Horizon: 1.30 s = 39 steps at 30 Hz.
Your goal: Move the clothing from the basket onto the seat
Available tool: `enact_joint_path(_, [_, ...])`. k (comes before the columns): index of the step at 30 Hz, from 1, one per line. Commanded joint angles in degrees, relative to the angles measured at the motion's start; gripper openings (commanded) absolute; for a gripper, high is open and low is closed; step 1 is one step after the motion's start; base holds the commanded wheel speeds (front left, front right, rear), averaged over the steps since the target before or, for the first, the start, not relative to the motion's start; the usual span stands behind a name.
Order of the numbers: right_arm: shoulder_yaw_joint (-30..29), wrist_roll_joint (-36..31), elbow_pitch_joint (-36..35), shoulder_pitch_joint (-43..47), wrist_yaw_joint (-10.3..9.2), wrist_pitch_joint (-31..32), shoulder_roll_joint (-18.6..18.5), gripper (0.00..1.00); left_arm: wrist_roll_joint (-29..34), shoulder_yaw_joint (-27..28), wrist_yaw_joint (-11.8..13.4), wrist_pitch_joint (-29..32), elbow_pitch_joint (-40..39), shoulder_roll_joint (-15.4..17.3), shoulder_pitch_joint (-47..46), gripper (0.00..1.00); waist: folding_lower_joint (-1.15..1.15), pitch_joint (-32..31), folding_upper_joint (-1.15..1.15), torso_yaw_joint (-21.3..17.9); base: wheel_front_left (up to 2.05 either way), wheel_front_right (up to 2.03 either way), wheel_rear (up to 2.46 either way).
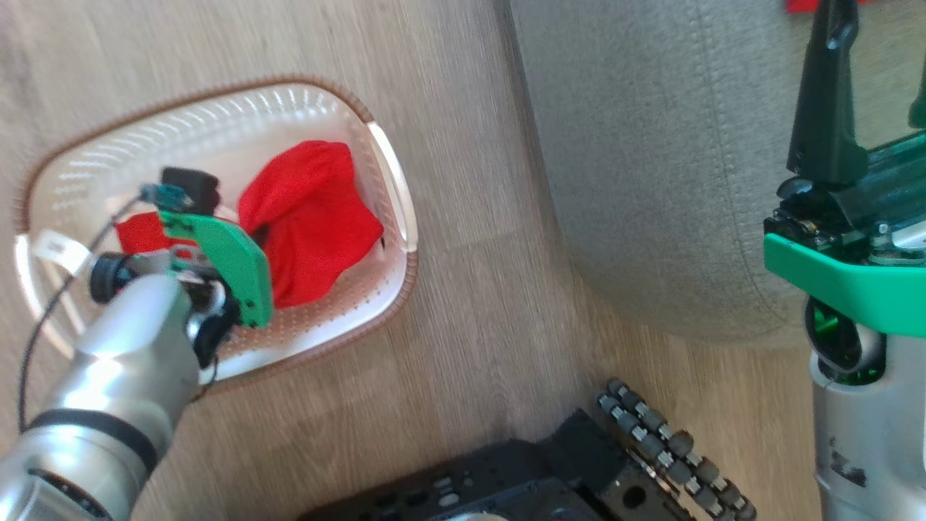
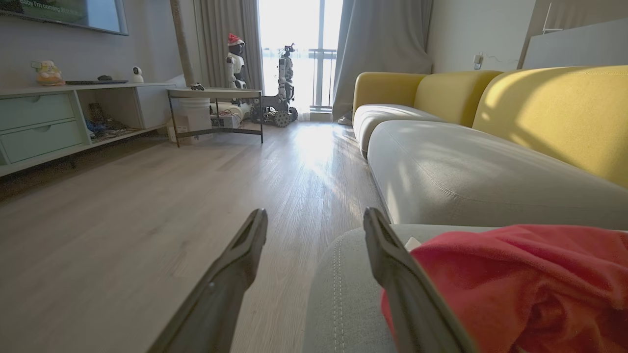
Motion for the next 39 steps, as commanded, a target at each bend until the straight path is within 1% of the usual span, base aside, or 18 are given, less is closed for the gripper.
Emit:
enact_joint_path(1, [0.7,0.2,-1.6,1.9,-0.01,-0.3,-0.4,1.0,-0.1,0.6,-0.4,-0.8,-0.9,0.8,1.5,0.0,0.0,-2.9,0.0,1.2,0.0,0.0,0.0])
enact_joint_path(5, [0.6,0.8,0.2,2.6,-0.01,-0.3,-1.5,1.0,-0.6,-1.2,-0.4,-4.8,-2.4,0.2,2.8,0.0,0.0,-8.2,0.0,3.0,0.0,0.0,0.0])
enact_joint_path(15, [0.5,2.6,5.7,6.4,-0.01,-0.3,-4.3,1.0,-4.0,-3.7,-0.4,-13.0,-5.6,-1.0,7.2,0.0,0.0,-22.2,0.0,6.9,0.0,0.0,0.0])
enact_joint_path(22, [0.7,3.9,8.0,9.8,-0.01,-0.3,-5.6,1.0,-4.4,-4.0,-0.4,-16.1,-8.5,-0.8,8.5,0.0,0.0,-29.8,0.0,9.3,0.0,0.0,0.0])
enact_joint_path(27, [0.9,4.6,9.0,11.8,-0.01,-0.2,-6.0,1.0,-3.0,-2.0,-0.3,-16.6,-12.2,-0.1,8.0,0.0,0.0,-33.4,0.0,11.1,0.0,0.0,0.0])
enact_joint_path(33, [1.0,5.7,10.5,13.9,-0.01,-0.1,-5.6,1.0,2.4,3.6,2.4,-16.7,-22.1,1.7,9.1,0.0,0.0,-37.5,0.0,12.9,0.0,0.0,0.0])
enact_joint_path(34, [1.2,6.0,11.0,14.7,-0.01,-0.1,-5.5,1.0,4.1,5.0,3.2,-16.7,-25.7,2.2,9.9,0.0,0.0,-38.9,0.0,13.5,0.0,0.0,0.0])
enact_joint_path(39, [2.2,6.6,12.2,16.4,-0.01,-0.1,-5.4,1.0,6.8,7.1,5.3,-16.7,-33.8,4.2,11.0,0.0,0.0,-41.9,0.0,14.7,0.0,0.0,0.0])
